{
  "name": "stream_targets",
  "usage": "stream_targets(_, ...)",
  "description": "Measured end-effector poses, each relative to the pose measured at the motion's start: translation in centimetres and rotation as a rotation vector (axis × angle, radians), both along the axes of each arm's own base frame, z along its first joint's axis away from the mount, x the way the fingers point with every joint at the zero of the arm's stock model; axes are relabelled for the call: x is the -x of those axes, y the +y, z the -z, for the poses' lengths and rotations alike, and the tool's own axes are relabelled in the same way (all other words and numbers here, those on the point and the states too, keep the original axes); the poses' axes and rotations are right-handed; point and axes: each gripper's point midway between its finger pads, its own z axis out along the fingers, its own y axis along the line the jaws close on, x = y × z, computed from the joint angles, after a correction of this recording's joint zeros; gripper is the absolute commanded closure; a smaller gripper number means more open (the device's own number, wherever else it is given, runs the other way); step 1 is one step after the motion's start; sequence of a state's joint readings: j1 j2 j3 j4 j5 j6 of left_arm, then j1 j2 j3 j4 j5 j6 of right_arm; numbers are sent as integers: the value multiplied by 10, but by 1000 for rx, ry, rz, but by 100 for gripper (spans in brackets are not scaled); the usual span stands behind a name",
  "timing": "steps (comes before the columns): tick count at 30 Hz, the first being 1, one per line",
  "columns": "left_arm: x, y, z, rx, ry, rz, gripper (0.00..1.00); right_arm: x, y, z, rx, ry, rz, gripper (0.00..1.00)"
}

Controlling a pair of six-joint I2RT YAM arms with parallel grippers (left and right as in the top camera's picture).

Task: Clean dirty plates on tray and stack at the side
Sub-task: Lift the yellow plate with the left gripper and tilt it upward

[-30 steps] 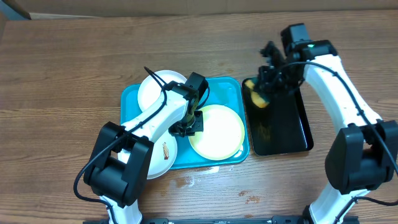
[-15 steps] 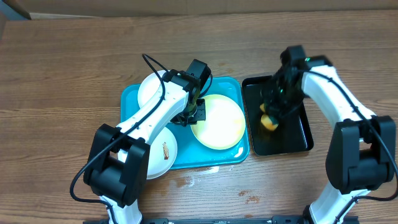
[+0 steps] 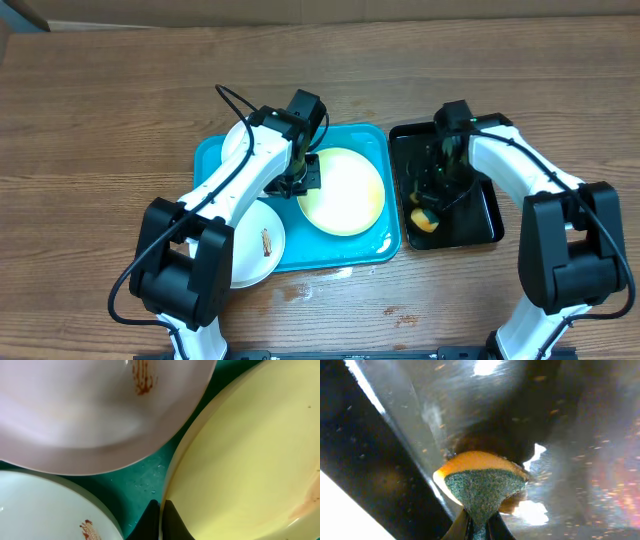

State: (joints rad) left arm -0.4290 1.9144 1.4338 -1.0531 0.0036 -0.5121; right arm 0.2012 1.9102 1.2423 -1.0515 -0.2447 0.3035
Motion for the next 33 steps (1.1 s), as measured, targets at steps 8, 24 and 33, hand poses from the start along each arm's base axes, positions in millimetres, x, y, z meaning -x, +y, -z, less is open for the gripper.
stream_targets(8, -17, -8, -28, 20, -51, 22, 96, 9, 18, -1, -8, 9, -54, 96)
stream_targets(24, -52, -14, -86, 29, -197, 42, 96, -22, -31, -21, -22, -25, 65, 96)
stream_targets(33, -90, -42, -103, 102, -382, 59, 96, -28, -51, -25, -24, -34, 103, 96)
